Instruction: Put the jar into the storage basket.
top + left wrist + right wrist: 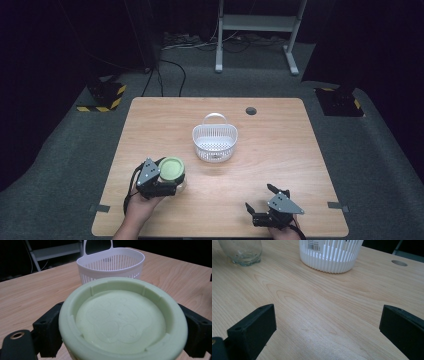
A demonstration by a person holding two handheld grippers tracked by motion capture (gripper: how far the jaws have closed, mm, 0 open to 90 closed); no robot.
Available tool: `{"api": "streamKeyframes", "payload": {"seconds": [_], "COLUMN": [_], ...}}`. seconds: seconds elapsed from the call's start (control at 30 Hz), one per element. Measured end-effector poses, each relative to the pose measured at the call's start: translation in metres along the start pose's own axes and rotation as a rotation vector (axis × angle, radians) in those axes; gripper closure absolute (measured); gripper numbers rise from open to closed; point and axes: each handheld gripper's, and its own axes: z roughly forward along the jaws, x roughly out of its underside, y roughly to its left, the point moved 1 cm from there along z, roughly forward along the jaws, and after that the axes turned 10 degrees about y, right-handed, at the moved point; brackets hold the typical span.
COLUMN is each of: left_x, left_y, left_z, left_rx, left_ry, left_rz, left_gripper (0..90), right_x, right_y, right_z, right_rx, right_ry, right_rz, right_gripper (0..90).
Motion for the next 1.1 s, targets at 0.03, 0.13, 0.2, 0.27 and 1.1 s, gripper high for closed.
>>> {"api": "streamKeyframes", "payload": {"seconds": [0.03,0.13,0.2,0.27,1.1], "left_x": [0.0,-0.001,-0.004,-0.006,-0.051], "left_y": [0.0,0.001,0.001,0.0,-0.015], "left_z": [0.0,0.0,-0.002,-0.003,-0.005], "left_rx": [0.001,0.001,0.002,0.0,0.025], "left_ry": [0.0,-0.007,-0.017,-0.021,-0.097], "left_rz": [-0.005,-0.018,-0.028,-0.025,-0.028], "left_gripper": [11.8,11.8,11.8,11.8,11.9], "right_x": [0.0,0.0,0.0,0.0,0.0], "right_y": [0.0,0.0,0.0,0.0,0.0], "right_z": [0.0,0.0,0.0,0.0,-0.001], "right_rx": [0.0,0.0,-0.001,-0.001,-0.007], "right_ry": [0.0,0.0,0.001,0.001,-0.007], "right_rz": [0.0,-0.001,-0.004,-0.006,0.0], "right_gripper": [0.8,0.8,0.8,0.8,0.8]}}
